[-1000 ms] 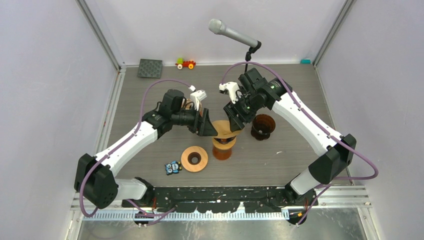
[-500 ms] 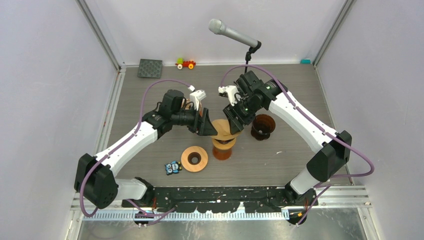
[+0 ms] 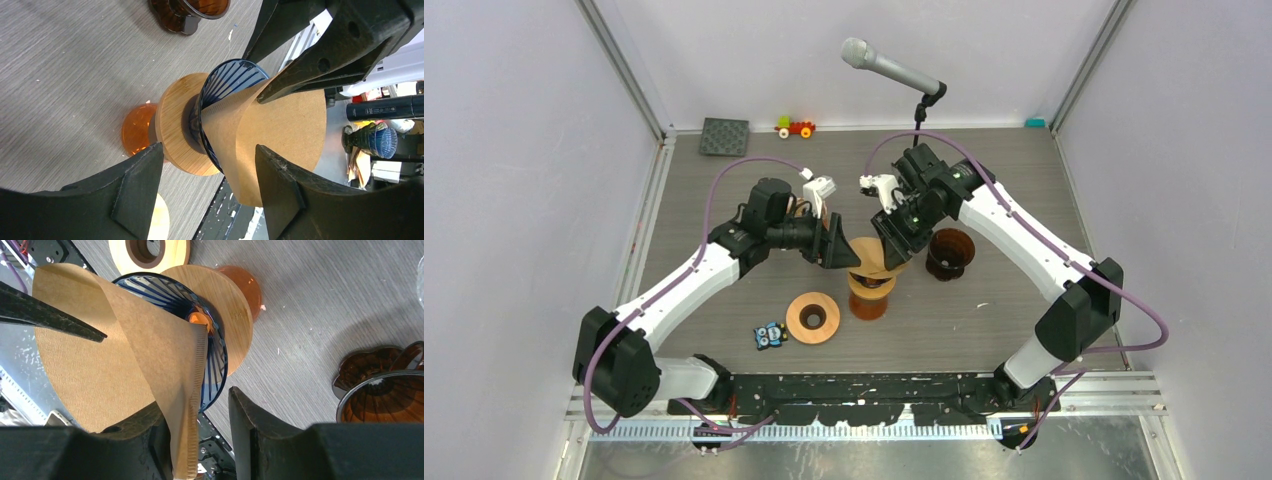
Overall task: Place the coffee filter in the dripper
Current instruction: Place the coffee filter in the coffee dripper.
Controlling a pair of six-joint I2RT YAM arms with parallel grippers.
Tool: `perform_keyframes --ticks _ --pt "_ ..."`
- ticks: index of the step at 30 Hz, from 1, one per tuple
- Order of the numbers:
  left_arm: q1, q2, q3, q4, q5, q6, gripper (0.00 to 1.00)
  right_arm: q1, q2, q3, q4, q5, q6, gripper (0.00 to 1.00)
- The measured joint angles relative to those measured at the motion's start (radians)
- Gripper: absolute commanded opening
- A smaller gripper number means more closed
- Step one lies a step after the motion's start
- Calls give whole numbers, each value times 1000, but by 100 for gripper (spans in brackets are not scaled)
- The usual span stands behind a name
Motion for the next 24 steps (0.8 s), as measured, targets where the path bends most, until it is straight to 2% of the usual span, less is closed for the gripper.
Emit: perform_keyframes --ticks 24 --pt "0 31 0 8 -42 0 69 0 37 -8 5 -22 0 39"
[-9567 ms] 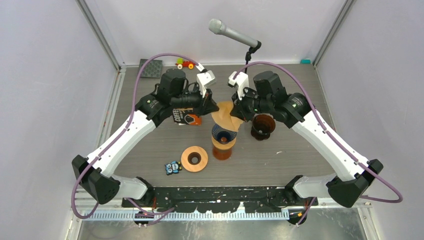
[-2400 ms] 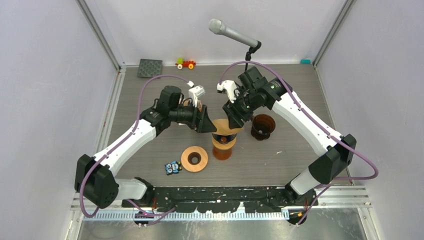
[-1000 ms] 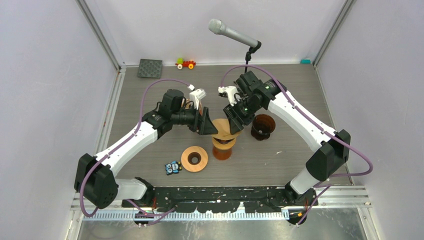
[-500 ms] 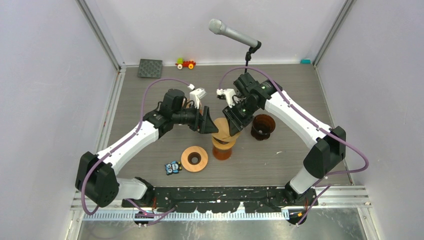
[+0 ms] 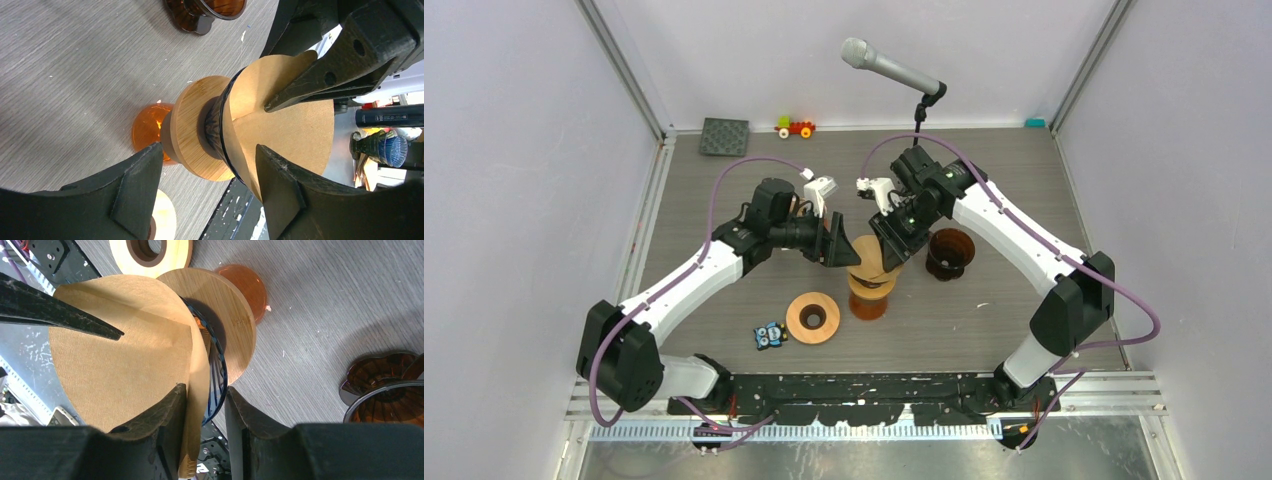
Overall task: Place the coffee filter in the dripper
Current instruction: Place the coffee filter in the coffee dripper.
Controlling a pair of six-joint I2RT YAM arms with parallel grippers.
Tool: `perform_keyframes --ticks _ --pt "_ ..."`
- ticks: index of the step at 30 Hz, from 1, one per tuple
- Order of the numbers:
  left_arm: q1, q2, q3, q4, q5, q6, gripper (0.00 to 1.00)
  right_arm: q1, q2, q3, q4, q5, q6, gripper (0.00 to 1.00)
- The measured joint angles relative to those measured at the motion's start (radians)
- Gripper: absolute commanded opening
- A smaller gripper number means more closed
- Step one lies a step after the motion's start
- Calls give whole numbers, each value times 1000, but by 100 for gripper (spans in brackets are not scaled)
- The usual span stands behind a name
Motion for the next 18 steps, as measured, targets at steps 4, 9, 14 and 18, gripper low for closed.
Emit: perform_keyframes --ticks 4,9,14,18 --pt "0 0 0 3 2 1 69 0 0 -2 5 0 0 39" --pt "-3 0 0 5 4 6 69 2 -7 -47 46 1 2 39" --pt "-13 0 -6 6 4 27 68 8 -17 -68 73 6 4 39" --pt "-14 0 -13 6 3 45 66 13 -34 -75 85 13 4 38"
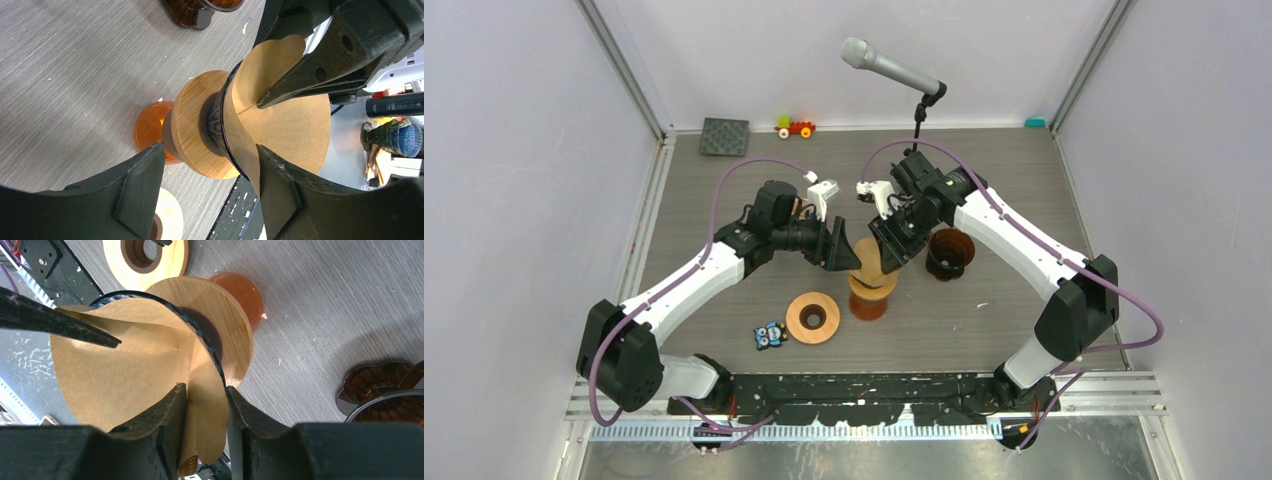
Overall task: Place the coffee filter in the dripper
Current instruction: Place the coffee filter in the coffee dripper.
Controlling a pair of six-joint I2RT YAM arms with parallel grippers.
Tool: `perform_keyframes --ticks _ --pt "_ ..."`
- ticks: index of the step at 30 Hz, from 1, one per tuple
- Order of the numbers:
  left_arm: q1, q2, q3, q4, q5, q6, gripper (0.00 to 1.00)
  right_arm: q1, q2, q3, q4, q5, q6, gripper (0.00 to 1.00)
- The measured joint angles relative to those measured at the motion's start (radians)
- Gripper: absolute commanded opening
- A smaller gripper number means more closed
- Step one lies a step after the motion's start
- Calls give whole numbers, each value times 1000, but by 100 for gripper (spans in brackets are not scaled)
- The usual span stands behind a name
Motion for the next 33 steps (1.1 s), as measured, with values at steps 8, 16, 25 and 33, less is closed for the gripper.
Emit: perform_keyframes --ticks 8,16,25,33 --pt "0 0 -4 1 -4 23 66 7 -23 -27 31 8 0 39" --pt "0 0 -4 7 -5 38 66 16 -34 -42 51 21 0 40" --pt "-1 0 -4 7 -6 39 66 35 -39 -54 69 54 2 40" --pt "-6 27 33 -31 -20 41 68 43 -44 -58 74 78 3 40"
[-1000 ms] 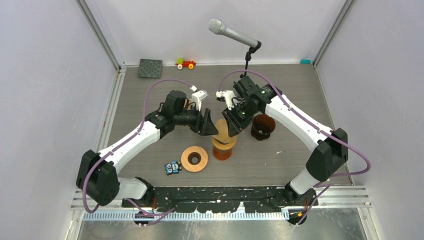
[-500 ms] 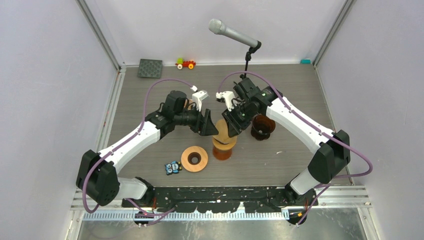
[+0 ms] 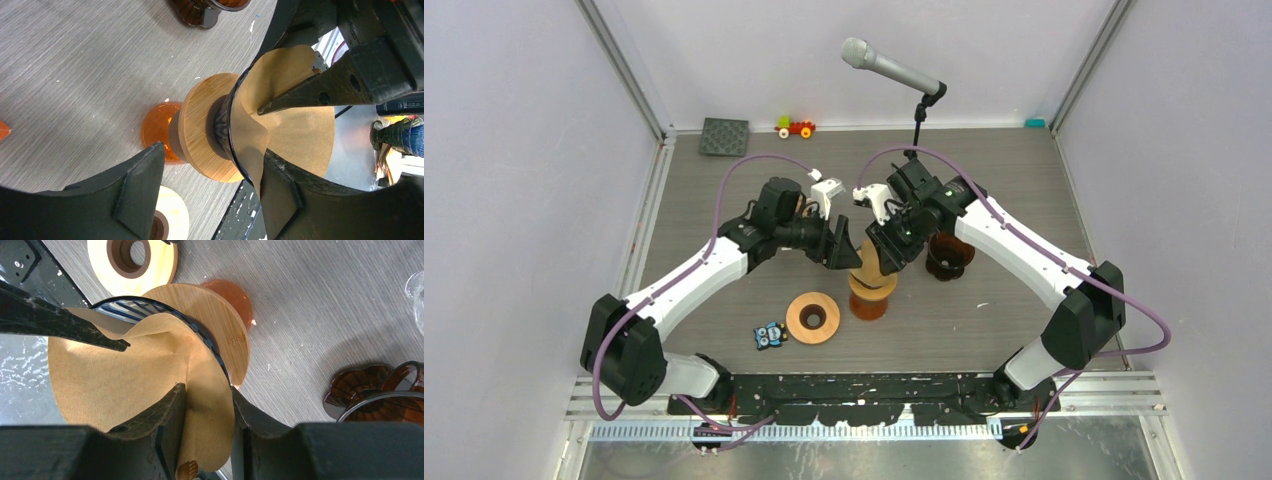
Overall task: Place the coffee filter in the dripper
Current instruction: Place the coffee filter in the coffee dripper.
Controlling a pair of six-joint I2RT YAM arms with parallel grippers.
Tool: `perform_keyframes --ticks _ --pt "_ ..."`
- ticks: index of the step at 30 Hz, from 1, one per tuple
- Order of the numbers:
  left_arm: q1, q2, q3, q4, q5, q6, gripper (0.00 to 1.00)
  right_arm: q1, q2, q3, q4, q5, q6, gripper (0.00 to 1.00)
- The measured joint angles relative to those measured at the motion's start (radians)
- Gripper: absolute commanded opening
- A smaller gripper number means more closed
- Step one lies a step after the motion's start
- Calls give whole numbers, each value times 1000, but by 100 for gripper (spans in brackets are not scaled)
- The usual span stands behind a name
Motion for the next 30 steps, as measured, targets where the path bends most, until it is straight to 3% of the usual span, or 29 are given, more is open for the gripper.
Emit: perform_keyframes --ticks 14,30 --pt "-21 19 152 -195 -116 37 67 3 -13 0 -2 28 0 40" --pt "-37 31 136 -205 -165 40 67 3 -17 -6 14 42 21 43"
